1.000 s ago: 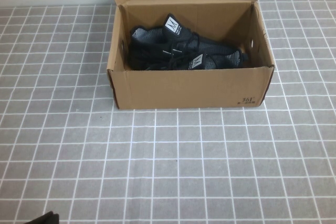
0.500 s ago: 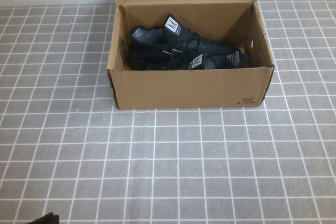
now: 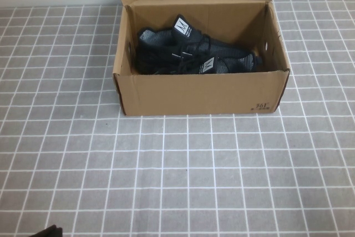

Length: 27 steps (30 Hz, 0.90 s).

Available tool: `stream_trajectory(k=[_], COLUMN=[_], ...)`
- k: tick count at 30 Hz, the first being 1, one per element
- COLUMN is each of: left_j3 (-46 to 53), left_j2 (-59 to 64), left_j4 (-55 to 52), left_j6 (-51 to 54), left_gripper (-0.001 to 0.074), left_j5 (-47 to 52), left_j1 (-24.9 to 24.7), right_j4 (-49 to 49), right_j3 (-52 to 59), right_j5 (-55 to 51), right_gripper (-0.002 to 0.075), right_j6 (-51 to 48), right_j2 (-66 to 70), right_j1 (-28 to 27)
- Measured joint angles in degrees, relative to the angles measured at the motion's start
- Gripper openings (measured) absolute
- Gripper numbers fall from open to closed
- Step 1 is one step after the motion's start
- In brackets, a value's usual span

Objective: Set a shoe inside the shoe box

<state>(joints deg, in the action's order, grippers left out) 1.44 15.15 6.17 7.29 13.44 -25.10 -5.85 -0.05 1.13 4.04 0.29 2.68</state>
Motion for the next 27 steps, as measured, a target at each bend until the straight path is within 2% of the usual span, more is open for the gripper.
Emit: stream_trajectory(k=[4,14,27], left_j3=[0.0,0.0,0.0], left_j2=[0.0,0.0,0.0], left_j4=[0.0,0.0,0.0], left_j6=[0.0,0.0,0.0], left_gripper=[-0.0001,-0.0001,-0.0001], left_j5=[0.1,0.1,0.1], left_j1=[0.0,0.0,0.0], right_j4=[-1.0,-0.7,-0.5], right_j3=[1.4,1.5,1.5], right_j5=[-1.7,-19.7,-20.4], right_gripper=[-0.0016,-0.0016,-0.0016], right_j6=[0.0,0.0,0.0], right_j2=[-0.7,-0.7,-0.7], right_j1=[-0.2,-0.2,-0.2])
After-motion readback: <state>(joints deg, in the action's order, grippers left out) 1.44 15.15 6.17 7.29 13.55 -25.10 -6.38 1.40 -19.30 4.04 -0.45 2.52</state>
